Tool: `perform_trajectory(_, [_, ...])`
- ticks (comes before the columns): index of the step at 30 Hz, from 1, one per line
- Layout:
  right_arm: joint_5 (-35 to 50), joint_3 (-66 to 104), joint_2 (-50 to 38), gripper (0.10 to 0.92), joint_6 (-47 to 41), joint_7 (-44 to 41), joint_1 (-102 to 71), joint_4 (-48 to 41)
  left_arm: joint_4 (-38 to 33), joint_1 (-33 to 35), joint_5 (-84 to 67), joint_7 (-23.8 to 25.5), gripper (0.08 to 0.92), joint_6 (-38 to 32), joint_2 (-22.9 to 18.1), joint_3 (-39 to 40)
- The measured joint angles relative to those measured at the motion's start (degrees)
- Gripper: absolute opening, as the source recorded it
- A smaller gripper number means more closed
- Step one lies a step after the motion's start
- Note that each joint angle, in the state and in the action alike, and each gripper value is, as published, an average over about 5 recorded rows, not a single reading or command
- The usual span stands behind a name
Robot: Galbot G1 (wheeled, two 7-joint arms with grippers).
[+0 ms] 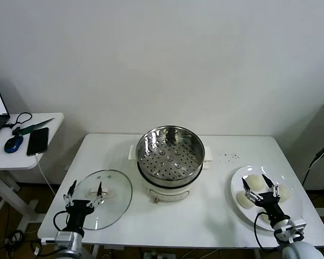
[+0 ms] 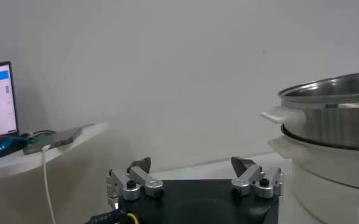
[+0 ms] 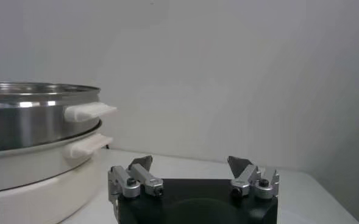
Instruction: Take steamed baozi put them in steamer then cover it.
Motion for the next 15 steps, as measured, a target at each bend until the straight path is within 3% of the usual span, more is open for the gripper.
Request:
perform_trajectory(5, [-2.4,-0.5,-4.3,0.823,-2.5,-3.8,2.1,-1.3,0.1,0.1,0.1,-0.1,0.823,-0.1,0.1,0.0])
perform_trajectory(15, [-10.1,-8.1,-20.3,0.823,-6.1,-19.2,13.2,-9.4,0.1,0.4,0.1,-0.2,0.823,-0.2,0.3,-0.2])
